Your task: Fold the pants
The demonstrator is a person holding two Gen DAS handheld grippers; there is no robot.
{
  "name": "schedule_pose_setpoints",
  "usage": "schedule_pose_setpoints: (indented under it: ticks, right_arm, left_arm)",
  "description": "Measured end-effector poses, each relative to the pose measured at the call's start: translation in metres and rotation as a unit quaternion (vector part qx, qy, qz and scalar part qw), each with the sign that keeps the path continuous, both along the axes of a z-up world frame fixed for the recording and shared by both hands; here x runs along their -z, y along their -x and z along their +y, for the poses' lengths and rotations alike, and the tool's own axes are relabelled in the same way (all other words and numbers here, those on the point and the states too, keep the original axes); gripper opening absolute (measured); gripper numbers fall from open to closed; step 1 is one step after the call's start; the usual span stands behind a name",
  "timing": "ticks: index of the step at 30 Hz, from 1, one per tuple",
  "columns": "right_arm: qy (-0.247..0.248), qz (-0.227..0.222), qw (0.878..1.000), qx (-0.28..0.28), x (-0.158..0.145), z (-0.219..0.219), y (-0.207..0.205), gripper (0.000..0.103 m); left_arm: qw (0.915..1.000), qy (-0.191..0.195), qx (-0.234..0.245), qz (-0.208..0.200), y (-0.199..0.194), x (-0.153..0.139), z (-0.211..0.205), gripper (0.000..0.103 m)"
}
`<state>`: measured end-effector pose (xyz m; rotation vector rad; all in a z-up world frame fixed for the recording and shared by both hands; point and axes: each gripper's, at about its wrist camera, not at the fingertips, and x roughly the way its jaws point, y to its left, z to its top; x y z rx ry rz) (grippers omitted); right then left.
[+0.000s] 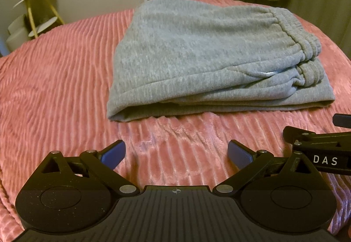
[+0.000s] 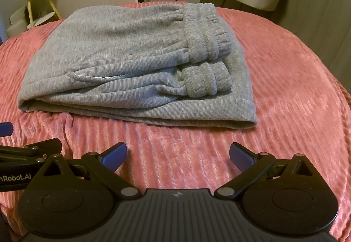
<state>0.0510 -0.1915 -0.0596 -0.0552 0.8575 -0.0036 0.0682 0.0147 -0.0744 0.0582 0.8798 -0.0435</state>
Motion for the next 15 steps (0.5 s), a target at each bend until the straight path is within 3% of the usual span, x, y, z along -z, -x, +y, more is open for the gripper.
schedule_pose_setpoints:
  ticks: [15]
  right_arm:
    - [-0.001, -0.001, 1.000, 0.000, -0.0003, -0.0006, -0.0006, 0.100]
  left_arm:
    - [1.0000, 0.000, 0.000, 0.002, -0.0012, 0.0015, -0.0002, 0.102]
